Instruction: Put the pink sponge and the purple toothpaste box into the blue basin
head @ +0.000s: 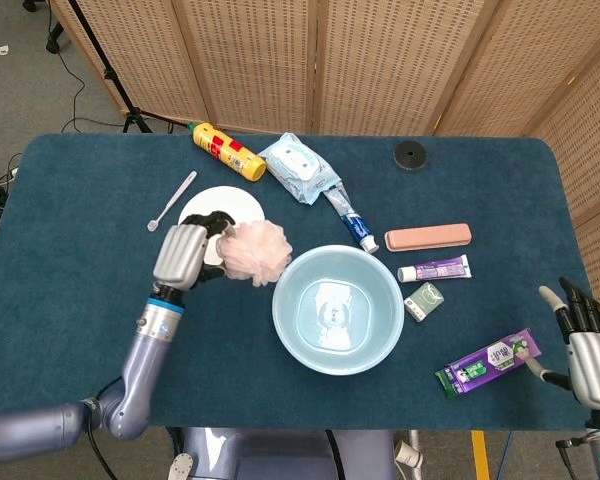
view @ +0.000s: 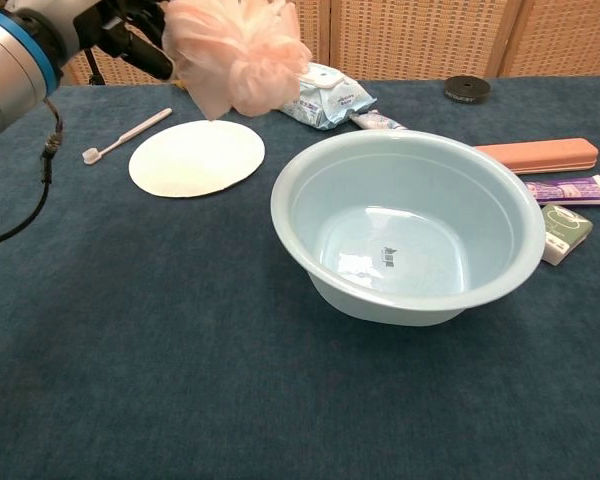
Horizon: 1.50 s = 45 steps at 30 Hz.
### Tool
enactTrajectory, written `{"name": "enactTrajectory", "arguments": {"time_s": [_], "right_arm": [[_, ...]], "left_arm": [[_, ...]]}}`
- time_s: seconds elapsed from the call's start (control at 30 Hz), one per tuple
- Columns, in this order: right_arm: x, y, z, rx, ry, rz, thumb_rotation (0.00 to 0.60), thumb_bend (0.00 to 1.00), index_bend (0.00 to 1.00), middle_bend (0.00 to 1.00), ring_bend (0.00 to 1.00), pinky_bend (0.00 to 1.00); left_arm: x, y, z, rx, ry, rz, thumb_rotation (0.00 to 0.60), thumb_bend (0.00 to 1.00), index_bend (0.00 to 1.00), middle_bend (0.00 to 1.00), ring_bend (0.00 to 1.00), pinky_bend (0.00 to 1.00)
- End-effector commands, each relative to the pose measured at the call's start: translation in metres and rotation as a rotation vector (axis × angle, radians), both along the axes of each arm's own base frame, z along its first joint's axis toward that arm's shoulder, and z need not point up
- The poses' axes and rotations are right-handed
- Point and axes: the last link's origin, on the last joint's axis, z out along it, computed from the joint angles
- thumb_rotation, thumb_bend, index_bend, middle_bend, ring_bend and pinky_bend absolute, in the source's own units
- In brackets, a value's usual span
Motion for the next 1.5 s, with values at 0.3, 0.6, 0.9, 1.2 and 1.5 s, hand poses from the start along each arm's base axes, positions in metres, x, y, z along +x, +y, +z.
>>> {"name": "enactTrajectory", "arguments": {"time_s": [0.3,0.6,0.9,1.2,1.5], "right_arm": [[-0.001,0.001,0.004,-0.008,-0.009,0.002,0.600,0.02,0.11,0.00,0.00,0.09],[-0.001,0.001,0.006,-0.013,-0.018,0.001,0.600,0.01,0.11,0.00,0.00,0.09],[-0.002,0.001,0.007,-0.011,-0.022,-0.002,0.600,0.01,0.11,0.00,0.00,0.09],[-0.004,0.001,0.006,-0.010,-0.014,-0.012,0.600,0.01,0.11,0.00,0.00,0.09],[-0.004,-0.002,0.001,-0.004,0.008,-0.024,0.600,0.01,0.11,0.00,0.00,0.09]], "left_arm": [[0.032,-0.031,-0.028,-0.064,-0.007,-0.111,0.600,0.39,0.76,0.40,0.42,0.33],[0.042,-0.042,-0.047,-0.126,0.001,-0.144,0.600,0.32,0.36,0.05,0.25,0.31],[0.035,-0.040,-0.051,-0.173,0.039,-0.141,0.600,0.26,0.25,0.00,0.11,0.14],[-0.002,-0.040,-0.025,-0.131,0.096,-0.100,0.600,0.26,0.23,0.00,0.11,0.12],[-0.087,-0.049,0.039,-0.084,0.390,-0.035,0.600,0.26,0.20,0.00,0.11,0.10]]}}
